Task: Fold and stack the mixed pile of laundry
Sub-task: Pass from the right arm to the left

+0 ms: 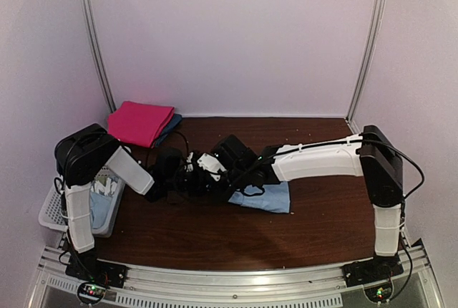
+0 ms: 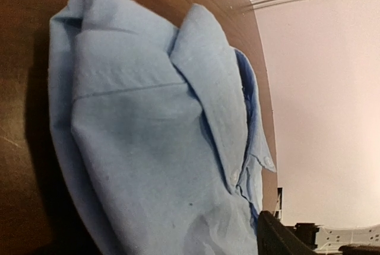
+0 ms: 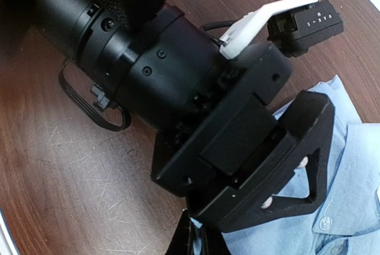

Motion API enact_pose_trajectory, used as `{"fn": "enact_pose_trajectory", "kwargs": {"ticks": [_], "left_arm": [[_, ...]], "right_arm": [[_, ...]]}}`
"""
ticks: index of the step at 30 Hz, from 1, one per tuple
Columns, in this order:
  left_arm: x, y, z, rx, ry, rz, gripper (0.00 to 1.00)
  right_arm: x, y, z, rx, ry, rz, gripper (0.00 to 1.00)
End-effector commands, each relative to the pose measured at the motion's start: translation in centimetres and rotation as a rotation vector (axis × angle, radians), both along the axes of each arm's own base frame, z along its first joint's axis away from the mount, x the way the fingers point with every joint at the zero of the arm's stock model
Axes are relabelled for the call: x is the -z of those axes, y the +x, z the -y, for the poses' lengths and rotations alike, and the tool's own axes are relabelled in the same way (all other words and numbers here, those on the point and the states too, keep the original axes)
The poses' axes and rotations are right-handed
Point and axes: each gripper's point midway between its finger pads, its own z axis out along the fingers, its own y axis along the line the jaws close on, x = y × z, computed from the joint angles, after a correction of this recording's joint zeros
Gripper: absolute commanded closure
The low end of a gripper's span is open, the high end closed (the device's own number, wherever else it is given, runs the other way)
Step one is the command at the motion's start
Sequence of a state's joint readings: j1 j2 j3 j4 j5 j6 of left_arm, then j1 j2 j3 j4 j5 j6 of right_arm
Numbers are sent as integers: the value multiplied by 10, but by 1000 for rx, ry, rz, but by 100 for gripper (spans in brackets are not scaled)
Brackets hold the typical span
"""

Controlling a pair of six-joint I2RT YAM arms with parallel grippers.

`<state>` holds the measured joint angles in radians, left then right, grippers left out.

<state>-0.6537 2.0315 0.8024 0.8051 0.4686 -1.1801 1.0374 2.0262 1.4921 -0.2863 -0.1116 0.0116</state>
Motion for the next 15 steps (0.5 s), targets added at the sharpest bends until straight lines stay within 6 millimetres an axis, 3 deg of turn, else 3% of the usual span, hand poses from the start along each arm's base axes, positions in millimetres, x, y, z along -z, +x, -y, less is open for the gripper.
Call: {"fn": "enact_pose_trajectory", "kwargs": {"ticks": [1,5,8,10,15], "left_arm": [[-2,3,10,26,-31,11,48],[3,10,12,71,54,35,99],[3,26,6,98,207,78,100],[11,33,-9,120,391,76,100],[-7,70,-43,158,700,179,100]], "right_arm": [[-13,3,-19,-16,70,6,99],[-18,2,-14,-3,87,4,89],[-32,3,-2,27,123,-7,71],[-46,3,11,53,161,-13,58],[-68,7,61,139,244,-40,27]]}}
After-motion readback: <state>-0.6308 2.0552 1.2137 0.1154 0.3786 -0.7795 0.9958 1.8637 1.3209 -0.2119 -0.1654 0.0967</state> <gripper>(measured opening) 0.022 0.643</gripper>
